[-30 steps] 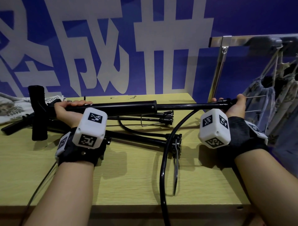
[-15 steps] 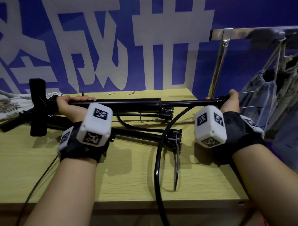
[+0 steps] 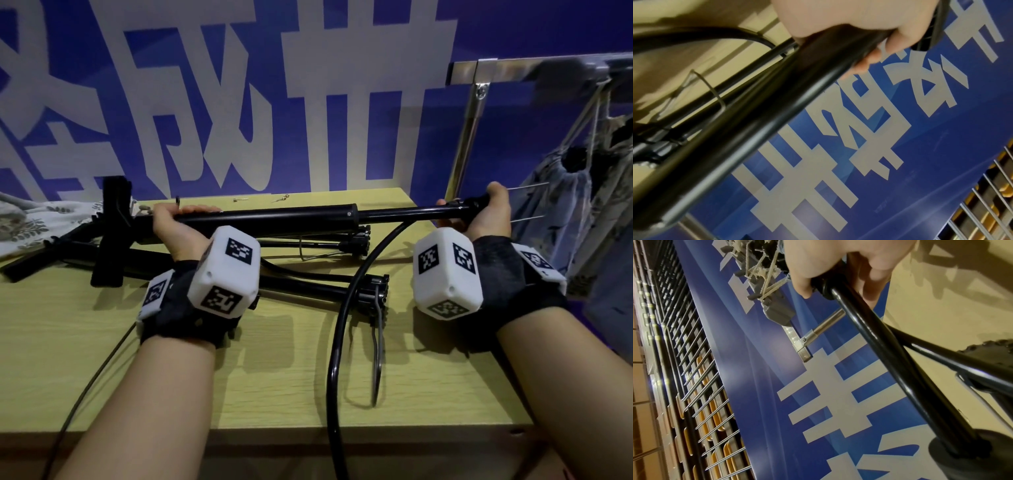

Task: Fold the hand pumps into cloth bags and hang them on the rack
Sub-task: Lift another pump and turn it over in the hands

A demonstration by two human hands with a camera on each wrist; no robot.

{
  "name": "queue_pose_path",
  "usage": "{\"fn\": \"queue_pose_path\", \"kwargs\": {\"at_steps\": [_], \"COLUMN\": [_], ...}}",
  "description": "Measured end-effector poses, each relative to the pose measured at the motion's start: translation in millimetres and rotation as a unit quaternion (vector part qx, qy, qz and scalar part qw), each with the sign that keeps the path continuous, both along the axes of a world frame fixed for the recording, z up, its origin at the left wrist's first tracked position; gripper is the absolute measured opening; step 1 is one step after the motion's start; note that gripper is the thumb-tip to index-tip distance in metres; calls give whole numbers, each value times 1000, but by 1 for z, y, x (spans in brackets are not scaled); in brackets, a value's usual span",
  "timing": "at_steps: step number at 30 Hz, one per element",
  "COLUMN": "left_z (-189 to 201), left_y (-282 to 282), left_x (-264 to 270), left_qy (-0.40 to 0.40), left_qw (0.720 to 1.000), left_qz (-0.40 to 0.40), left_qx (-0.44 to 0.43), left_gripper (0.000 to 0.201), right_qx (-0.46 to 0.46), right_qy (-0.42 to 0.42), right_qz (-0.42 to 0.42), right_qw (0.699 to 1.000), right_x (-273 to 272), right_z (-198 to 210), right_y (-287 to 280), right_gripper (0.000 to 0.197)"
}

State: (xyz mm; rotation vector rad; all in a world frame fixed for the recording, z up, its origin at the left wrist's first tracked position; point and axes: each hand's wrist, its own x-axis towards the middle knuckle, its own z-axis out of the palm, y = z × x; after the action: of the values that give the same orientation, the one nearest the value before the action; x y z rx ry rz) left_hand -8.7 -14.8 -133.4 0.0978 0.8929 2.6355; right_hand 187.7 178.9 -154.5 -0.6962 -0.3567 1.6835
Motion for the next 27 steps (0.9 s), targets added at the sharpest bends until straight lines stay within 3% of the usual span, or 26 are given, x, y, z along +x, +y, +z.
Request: {"fn": "queue_pose_path", "kwargs": {"at_steps": [3,6,9,10,11,15,17,20,27], "left_z": [-8,1,4,0,-2,-2,-6,-9,-7], "left_y": [2,-3,-5,-4,-5,-9,-10,-7,-9], "left_x": [-1,-1,-4,-7,-8,-22,-35,-38,-28], "left_qy": [-15,-21,-35,-33,-25,-37,-28,-17,-31], "left_qw": [999,999,999,998,998,985,982,980,986], "left_qz": [-33,-10,26,45,51,43,32,36,52], "left_qx": [17,22,-11,-5,12,162,184,192,154], "left_gripper": [26,22,48,38,25,27,25,18,35], "right_qx": [3,-10,-23,-23,-21,-9,-4,-6,-33], "right_qy": [-4,6,26,29,26,14,6,-8,-15], "right_qz": [-10,-13,-22,-27,-34,-72,-81,-73,-78], "right_qw": [1000,1000,999,999,999,997,997,997,996], "right_x": [0,4,9,10,10,12,14,12,9], "right_z": [0,-2,-6,-7,-8,-8,-7,-7,-2], "right_y": [3,13,23,25,26,26,25,23,9], "right_gripper": [42,38,28,28,29,43,37,31,32]}}
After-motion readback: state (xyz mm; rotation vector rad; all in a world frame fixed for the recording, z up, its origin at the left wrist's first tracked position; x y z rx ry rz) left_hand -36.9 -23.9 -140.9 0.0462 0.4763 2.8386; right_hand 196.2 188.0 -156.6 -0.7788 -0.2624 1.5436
